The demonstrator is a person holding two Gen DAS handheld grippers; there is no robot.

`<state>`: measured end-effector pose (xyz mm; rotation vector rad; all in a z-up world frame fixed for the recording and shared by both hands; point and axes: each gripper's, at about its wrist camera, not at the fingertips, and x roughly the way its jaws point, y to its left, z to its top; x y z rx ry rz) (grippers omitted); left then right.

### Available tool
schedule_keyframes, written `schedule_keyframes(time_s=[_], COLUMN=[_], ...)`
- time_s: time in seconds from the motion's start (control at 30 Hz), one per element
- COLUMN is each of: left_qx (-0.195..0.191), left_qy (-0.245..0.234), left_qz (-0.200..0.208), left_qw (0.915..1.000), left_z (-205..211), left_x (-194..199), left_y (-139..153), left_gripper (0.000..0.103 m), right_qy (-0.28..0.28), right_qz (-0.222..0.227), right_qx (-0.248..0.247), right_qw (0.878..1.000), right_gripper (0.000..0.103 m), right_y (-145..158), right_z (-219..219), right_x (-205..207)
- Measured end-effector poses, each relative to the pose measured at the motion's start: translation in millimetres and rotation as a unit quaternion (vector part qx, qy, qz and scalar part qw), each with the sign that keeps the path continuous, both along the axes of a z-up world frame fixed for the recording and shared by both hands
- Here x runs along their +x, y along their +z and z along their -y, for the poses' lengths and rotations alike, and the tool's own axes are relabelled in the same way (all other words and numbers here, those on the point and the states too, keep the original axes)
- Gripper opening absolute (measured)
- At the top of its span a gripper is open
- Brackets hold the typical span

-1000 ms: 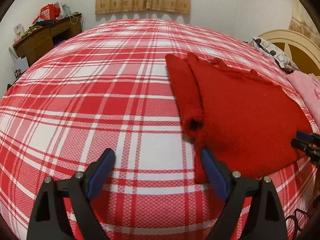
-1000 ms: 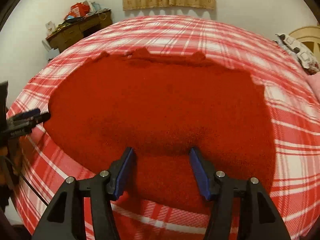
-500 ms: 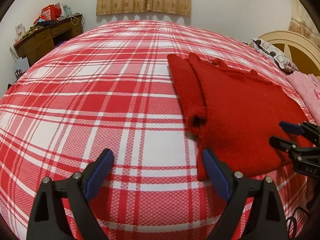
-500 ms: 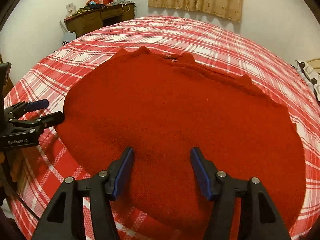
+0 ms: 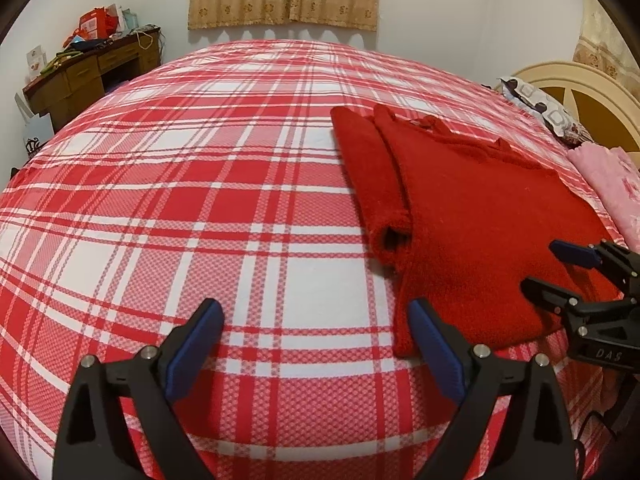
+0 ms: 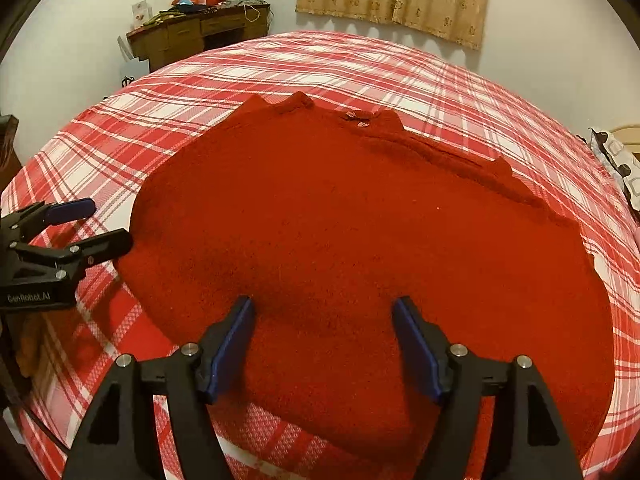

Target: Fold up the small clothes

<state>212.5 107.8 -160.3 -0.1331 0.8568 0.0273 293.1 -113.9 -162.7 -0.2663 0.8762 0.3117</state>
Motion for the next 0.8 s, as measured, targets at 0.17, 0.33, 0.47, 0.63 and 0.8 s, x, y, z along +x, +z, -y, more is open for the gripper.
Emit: schedule_keyframes(time_s=[0.17,0.33,0.47,0.63,0.8], left_qx=[0.012,0.021,0.017,-0.043,-0.056], left_qy=[-0.003,0.016,0.024,-0.017,-0.034], left_qz=[0.019,0.032,0.038,0.042,0.036], left_qw=[0.9997,0.9991,0.9989,0.9980,0.9972], left_z=[-13,-39,-53,-65,-64], left_x=[-12,-12,-8,6,20], left_y=[11,19,24,26,24], left_gripper=[0.096,0.096,0.096,0.096,0.096], right_qy=[0.002,0.001,0.001,0.066,0.101], right_qz=[0.005,0.012,0.021,0.053,0.069], right_qx=[-0.007,-0.010,-0.006,-0.017,-0.050], right_qw=[1.000,1.000,1.000,0.996,0.991], right_gripper=[0.073,0.079,0.079,0.079,0.079], right_y=[0,-4,6,15,10], right_z=[-1,-4,-7,-38,-67], right_x=[-3,-2,-11,-37,-45])
